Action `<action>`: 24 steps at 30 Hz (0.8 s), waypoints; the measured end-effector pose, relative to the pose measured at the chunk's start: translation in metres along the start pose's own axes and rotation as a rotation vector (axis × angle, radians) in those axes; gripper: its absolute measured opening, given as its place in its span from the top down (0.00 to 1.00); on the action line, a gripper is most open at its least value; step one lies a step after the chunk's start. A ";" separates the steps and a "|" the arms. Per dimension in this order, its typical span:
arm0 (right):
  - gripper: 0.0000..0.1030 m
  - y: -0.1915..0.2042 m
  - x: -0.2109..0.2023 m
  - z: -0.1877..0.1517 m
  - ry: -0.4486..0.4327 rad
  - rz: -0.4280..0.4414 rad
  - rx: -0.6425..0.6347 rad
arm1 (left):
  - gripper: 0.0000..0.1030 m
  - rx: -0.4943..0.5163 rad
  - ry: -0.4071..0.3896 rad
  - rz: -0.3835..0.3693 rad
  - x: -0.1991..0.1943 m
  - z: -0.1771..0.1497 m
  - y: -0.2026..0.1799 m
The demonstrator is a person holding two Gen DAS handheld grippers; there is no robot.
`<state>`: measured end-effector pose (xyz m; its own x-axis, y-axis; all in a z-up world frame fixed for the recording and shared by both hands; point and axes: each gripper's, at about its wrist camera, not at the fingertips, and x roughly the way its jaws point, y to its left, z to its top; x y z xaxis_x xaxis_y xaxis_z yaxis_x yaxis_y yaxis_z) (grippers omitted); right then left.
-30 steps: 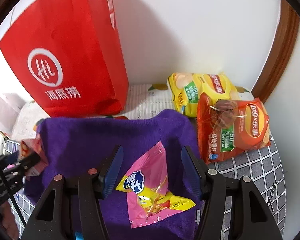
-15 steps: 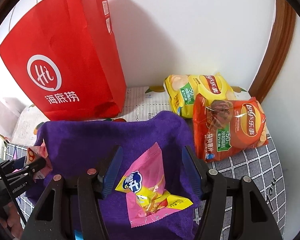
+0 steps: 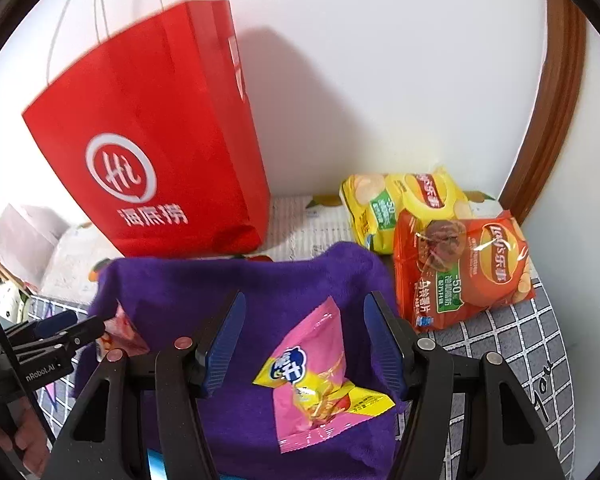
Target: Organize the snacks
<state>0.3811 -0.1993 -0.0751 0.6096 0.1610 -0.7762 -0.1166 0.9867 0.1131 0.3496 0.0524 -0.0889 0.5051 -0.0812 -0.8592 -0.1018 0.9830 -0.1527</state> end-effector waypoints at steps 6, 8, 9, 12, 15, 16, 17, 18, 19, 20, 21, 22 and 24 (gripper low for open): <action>0.40 0.011 -0.026 -0.004 -0.057 -0.025 -0.021 | 0.43 0.030 -0.062 0.015 -0.027 0.000 -0.008; 0.40 0.009 -0.036 -0.013 -0.055 -0.007 -0.022 | 0.43 0.039 -0.083 0.014 -0.036 0.000 -0.010; 0.40 0.008 -0.039 -0.018 -0.052 -0.002 -0.030 | 0.43 0.042 -0.091 0.010 -0.040 0.000 -0.010; 0.40 0.003 -0.049 -0.039 -0.037 -0.049 -0.070 | 0.42 0.049 -0.099 -0.013 -0.046 -0.001 -0.012; 0.40 -0.012 -0.057 -0.068 -0.002 -0.067 -0.054 | 0.42 0.055 -0.107 -0.029 -0.053 -0.001 -0.015; 0.40 -0.017 -0.060 -0.077 0.006 -0.068 -0.042 | 0.42 0.055 -0.111 -0.033 -0.055 -0.002 -0.016; 0.40 -0.022 -0.062 -0.087 0.012 -0.070 -0.027 | 0.42 0.055 -0.117 -0.042 -0.059 -0.003 -0.017; 0.40 -0.029 -0.066 -0.101 0.018 -0.069 -0.008 | 0.42 0.056 -0.123 -0.049 -0.062 -0.004 -0.018; 0.40 -0.034 -0.069 -0.110 0.023 -0.066 0.007 | 0.42 0.058 -0.129 -0.054 -0.066 -0.005 -0.019; 0.40 -0.040 -0.072 -0.121 0.029 -0.057 0.028 | 0.41 0.062 -0.138 -0.059 -0.071 -0.006 -0.020; 0.40 -0.043 -0.073 -0.129 0.035 -0.050 0.042 | 0.41 0.065 -0.145 -0.061 -0.074 -0.007 -0.021; 0.40 -0.045 -0.073 -0.137 0.043 -0.045 0.048 | 0.40 0.067 -0.151 -0.062 -0.077 -0.008 -0.023; 0.40 -0.048 -0.073 -0.154 0.058 -0.036 0.061 | 0.39 0.079 -0.162 -0.066 -0.084 -0.010 -0.027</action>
<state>0.2214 -0.2614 -0.1194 0.5657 0.1253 -0.8151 -0.0464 0.9917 0.1202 0.3012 0.0305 -0.0179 0.6404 -0.1244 -0.7579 0.0004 0.9868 -0.1617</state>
